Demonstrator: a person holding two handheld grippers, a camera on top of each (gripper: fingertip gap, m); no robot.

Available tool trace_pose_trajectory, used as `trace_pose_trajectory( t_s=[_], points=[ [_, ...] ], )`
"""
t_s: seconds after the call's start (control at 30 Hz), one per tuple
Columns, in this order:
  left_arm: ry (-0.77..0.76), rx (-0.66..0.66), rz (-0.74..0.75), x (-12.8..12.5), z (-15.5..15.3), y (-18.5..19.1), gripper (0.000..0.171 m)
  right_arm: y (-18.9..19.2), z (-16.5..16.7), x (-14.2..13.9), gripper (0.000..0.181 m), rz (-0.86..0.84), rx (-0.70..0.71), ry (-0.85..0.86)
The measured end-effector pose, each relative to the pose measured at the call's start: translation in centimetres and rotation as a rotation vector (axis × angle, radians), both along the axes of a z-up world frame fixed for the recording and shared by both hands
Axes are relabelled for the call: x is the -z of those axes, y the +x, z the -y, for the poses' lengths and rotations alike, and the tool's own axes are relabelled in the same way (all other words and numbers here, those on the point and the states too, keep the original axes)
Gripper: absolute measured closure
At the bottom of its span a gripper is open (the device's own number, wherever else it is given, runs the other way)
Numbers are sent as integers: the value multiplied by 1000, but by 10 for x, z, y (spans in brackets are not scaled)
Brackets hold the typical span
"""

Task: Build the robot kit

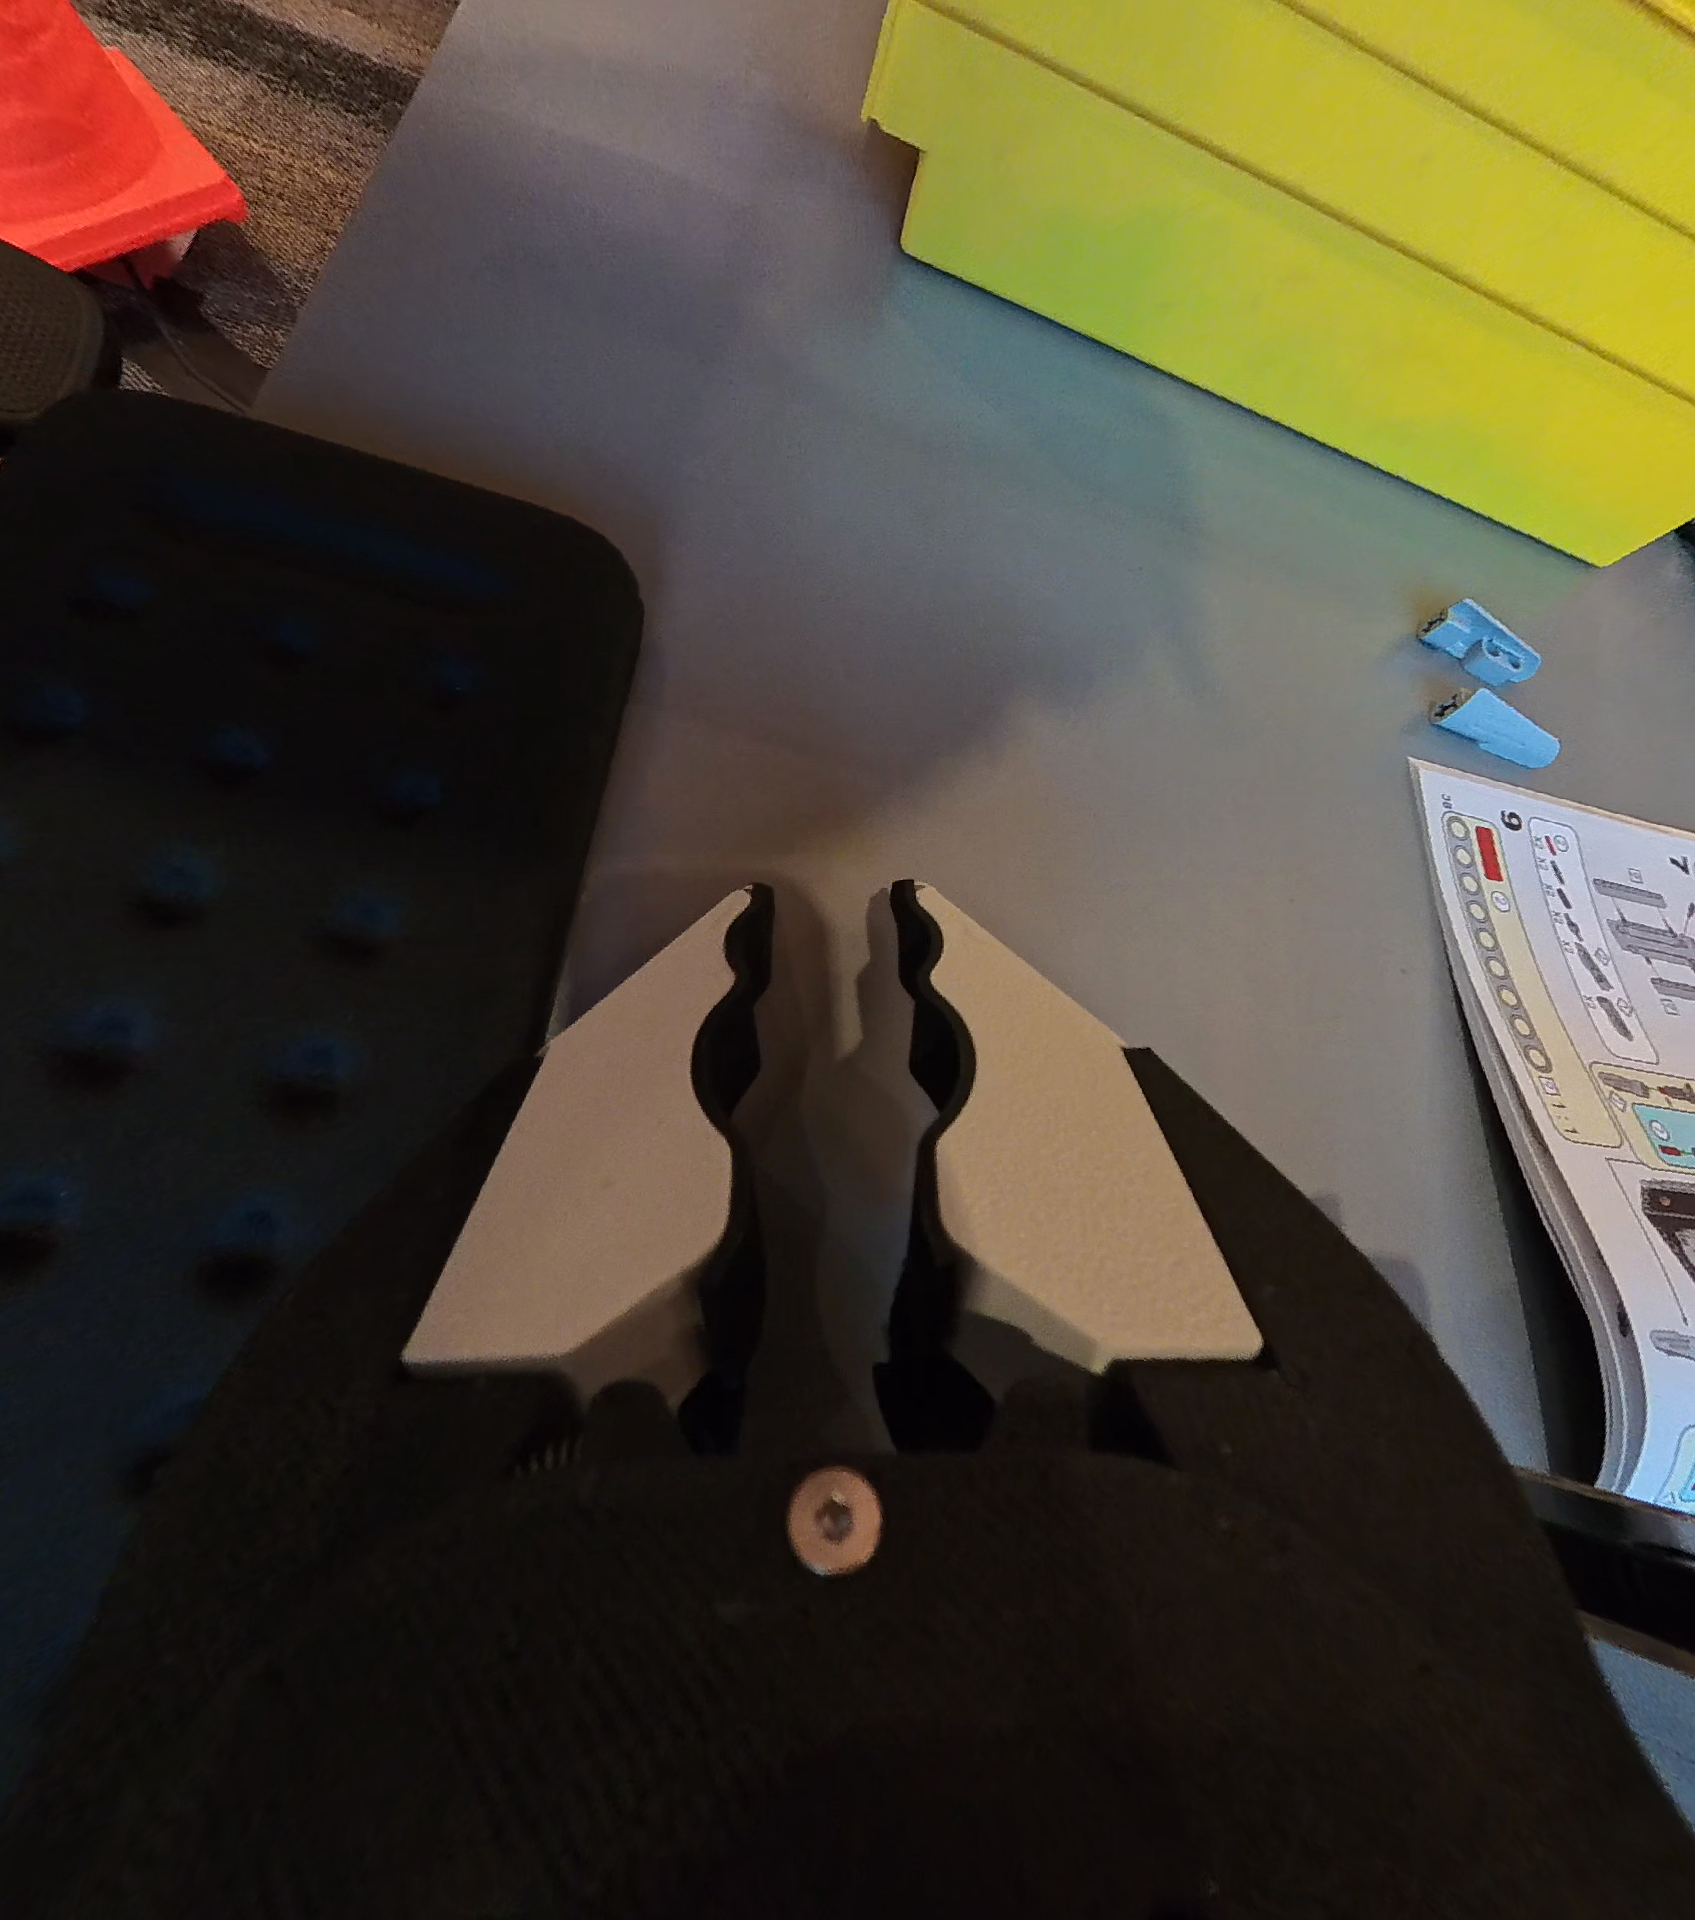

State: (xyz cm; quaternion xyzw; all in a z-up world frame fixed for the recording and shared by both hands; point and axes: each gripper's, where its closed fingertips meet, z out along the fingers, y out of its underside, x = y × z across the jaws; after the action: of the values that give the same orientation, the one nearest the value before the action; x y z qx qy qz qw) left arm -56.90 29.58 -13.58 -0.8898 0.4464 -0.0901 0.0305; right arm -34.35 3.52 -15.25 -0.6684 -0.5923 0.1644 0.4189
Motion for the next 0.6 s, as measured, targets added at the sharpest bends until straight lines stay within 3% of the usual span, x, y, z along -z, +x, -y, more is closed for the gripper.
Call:
trace_pose_trajectory(
  t_s=[0.1,0.2,0.3,0.37,0.47,0.53,0.6],
  points=[
    [83,-31,76,-9,-19,13,124,0,-1,0,158,-1,3,-2],
    [191,34,133,-18,-35,31,124,0,-2,0,158,-3,7,-5],
    [269,118,83,-8,-52,39,122,0,-4,0,158,-4,13,-7],
    [223,116,56,6,-54,43,115,1,-5,0,159,-4,16,-4],
    [156,87,30,20,-56,45,120,1,-5,-1,160,-6,12,11],
    [83,59,35,21,-52,47,129,2,-5,0,160,-2,12,10],
    [33,36,24,20,-48,44,150,2,-5,0,160,0,9,12]
  ],
)
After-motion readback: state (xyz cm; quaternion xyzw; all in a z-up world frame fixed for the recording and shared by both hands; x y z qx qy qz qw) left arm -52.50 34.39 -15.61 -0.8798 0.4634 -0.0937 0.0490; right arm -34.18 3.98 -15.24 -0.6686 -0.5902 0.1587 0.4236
